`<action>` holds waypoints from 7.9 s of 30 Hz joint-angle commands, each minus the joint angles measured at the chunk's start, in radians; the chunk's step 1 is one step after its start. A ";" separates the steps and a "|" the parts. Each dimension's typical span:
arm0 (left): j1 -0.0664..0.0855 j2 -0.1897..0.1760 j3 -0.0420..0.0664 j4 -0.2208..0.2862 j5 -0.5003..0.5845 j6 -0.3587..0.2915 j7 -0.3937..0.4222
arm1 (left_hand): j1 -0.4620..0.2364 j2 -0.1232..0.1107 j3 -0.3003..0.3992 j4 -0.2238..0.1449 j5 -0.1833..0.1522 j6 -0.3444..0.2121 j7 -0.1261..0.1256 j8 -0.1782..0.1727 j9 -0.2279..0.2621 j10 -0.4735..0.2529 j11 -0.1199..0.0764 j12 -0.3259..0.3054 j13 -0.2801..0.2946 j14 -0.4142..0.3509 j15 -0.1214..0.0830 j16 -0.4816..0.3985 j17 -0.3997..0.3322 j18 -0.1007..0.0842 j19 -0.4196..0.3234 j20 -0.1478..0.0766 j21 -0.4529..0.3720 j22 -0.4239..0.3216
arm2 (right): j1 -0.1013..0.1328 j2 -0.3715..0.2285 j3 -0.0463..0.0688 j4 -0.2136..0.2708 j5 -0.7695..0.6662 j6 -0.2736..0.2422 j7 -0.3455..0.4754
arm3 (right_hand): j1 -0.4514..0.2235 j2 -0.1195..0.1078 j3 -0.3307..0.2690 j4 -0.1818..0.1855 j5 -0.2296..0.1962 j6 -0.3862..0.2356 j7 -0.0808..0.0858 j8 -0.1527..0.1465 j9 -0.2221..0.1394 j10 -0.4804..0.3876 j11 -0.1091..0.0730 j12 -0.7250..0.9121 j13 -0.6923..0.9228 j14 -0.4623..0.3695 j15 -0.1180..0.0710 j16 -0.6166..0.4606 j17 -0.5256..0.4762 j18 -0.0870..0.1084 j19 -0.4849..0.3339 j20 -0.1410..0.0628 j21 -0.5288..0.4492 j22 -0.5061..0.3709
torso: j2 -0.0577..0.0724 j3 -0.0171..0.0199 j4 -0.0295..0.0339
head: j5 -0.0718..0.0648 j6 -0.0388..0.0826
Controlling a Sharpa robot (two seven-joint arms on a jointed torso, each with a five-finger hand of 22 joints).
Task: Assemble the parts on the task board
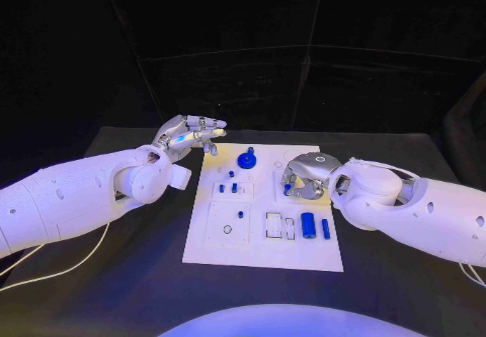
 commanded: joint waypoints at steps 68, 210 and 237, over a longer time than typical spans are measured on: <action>0.002 0.016 0.001 -0.002 0.003 0.023 -0.008 | 0.002 0.009 -0.007 0.002 -0.001 -0.001 0.004 0.005 -0.002 -0.009 0.003 0.009 0.002 -0.010 0.001 -0.005 -0.003 0.005 -0.006 -0.003 -0.006 -0.003 | -0.058 0.202 -0.014 0.025 0.186 -0.050 0.174 | -0.018 0.000 0.067 0.000 0.000 0.048 -0.003 0.004 0.001 0.052 -0.003 -0.042 0.000 0.020 -0.009 0.040 0.031 -0.014 0.021 -0.007 0.028 0.033 | 0.000 -0.0001 0.0005 | 0.043 -0.015; 0.001 -0.011 -0.003 0.011 0.003 0.039 -0.023 | 0.001 0.011 -0.014 0.004 -0.001 -0.003 0.005 0.008 -0.002 -0.017 0.004 0.015 0.003 -0.014 0.002 -0.006 -0.009 0.005 -0.007 -0.002 -0.012 -0.007 | -0.133 -0.142 -0.023 0.187 0.260 -0.134 -0.315 | -0.195 0.085 -0.475 0.213 0.257 -0.083 -0.062 0.347 0.137 0.147 -0.067 0.829 0.935 0.051 -0.057 0.267 0.247 -0.055 0.127 -0.049 0.160 0.252 | -0.017 -0.0053 -0.0436 | -0.044 -0.001; 0.001 -0.005 -0.003 0.012 0.003 0.042 -0.025 | 0.000 0.011 -0.016 0.004 -0.001 -0.004 0.005 0.008 -0.002 -0.019 0.004 0.017 0.003 -0.015 0.003 -0.007 -0.011 0.005 -0.007 -0.002 -0.014 -0.008 | -0.132 -0.092 -0.021 0.240 0.434 -0.191 -0.279 | -0.258 0.138 -0.520 0.222 0.247 -0.067 -0.071 0.360 0.168 0.149 -0.074 0.799 0.930 0.052 -0.063 0.283 0.268 -0.056 0.131 -0.055 0.166 0.262 | -0.015 -0.0084 -0.0391 | -0.038 0.010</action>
